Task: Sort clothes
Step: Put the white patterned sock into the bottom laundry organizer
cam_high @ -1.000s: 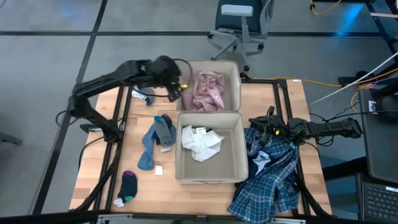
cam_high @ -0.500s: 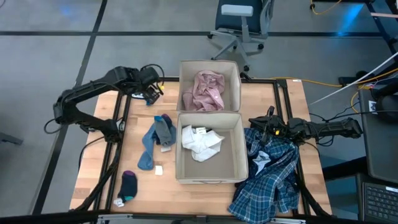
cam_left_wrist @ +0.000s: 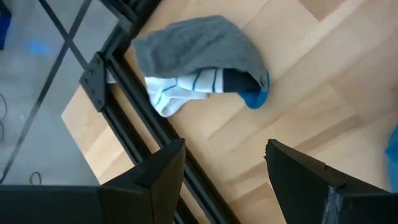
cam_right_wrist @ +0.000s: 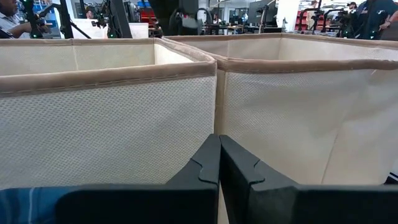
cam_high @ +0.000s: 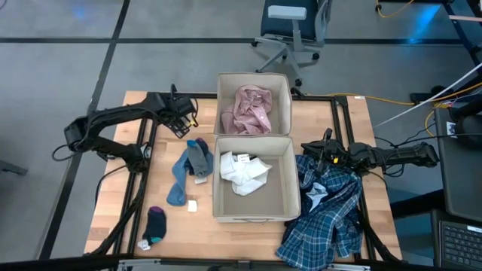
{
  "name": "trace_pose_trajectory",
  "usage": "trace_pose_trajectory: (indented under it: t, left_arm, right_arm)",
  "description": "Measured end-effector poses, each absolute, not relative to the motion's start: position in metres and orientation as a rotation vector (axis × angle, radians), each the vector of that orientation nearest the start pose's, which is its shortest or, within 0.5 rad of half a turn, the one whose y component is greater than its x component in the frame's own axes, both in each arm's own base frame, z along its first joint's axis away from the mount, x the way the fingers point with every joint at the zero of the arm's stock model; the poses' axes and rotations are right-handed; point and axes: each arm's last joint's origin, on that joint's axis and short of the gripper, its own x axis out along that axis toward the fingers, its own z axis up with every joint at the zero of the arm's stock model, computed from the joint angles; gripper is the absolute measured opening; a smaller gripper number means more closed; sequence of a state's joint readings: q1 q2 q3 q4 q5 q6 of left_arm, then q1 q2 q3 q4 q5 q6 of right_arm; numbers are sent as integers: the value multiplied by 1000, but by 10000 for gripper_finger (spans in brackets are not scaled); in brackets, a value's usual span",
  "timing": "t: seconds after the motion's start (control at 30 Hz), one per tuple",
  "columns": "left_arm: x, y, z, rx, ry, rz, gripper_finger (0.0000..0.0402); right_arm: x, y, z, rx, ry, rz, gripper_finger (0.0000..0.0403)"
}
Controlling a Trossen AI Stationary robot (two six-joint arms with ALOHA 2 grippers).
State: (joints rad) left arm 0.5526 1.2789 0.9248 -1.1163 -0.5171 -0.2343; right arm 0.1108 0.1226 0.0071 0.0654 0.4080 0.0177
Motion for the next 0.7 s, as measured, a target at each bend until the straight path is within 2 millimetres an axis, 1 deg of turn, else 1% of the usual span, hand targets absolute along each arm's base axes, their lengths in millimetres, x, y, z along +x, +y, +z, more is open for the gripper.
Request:
trace_pose_trajectory:
  t: [0.17,0.27,0.5,0.7]
  left_arm:
    - [166,120,223,-223,1389,1049,210]
    - [168,121,214,-247,1390,1022,210]
    - [173,131,193,-243,1491,997,210]
    - [176,146,175,-228,1567,990,210]
  right_arm:
    - [103,0,163,5,45,-298,7]
    - [103,0,163,5,45,-299,7]
    - [103,0,162,5,46,-299,7]
    - [103,0,163,5,45,-300,7]
